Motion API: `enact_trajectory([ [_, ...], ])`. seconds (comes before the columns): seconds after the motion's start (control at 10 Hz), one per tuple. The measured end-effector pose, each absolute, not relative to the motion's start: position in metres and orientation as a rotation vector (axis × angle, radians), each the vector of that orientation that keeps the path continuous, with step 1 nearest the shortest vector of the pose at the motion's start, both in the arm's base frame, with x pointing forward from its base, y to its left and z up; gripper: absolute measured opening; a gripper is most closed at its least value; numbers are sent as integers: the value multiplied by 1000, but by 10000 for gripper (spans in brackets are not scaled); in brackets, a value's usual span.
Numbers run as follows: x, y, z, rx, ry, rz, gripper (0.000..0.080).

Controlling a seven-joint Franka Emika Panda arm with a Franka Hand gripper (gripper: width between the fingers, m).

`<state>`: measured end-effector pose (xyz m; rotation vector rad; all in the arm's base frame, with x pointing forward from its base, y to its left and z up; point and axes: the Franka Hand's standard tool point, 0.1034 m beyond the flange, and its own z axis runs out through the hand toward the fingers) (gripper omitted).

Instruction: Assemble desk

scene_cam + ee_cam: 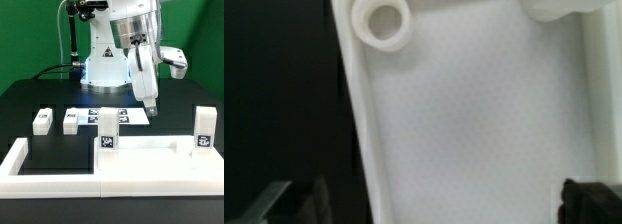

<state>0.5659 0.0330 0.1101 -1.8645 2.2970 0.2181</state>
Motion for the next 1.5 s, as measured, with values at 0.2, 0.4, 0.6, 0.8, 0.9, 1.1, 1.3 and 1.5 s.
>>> enact_trajectory([
  [0.2, 565, 33, 109, -1866, 2299, 219, 649],
  [0.4, 553, 26, 91, -1939, 2263, 188, 649],
  [0.6, 534, 14, 63, -2004, 2261, 174, 649],
  [0.8, 532, 8, 50, -2028, 2261, 127, 649],
  [0.9, 534, 9, 46, -2029, 2248, 63, 649],
  [1.1, 533, 16, 41, -2030, 2217, 0, 649],
  [1.3, 527, 25, 24, -2063, 2213, 8, 649],
  [1.5, 520, 26, 15, -2083, 2213, 27, 649],
])
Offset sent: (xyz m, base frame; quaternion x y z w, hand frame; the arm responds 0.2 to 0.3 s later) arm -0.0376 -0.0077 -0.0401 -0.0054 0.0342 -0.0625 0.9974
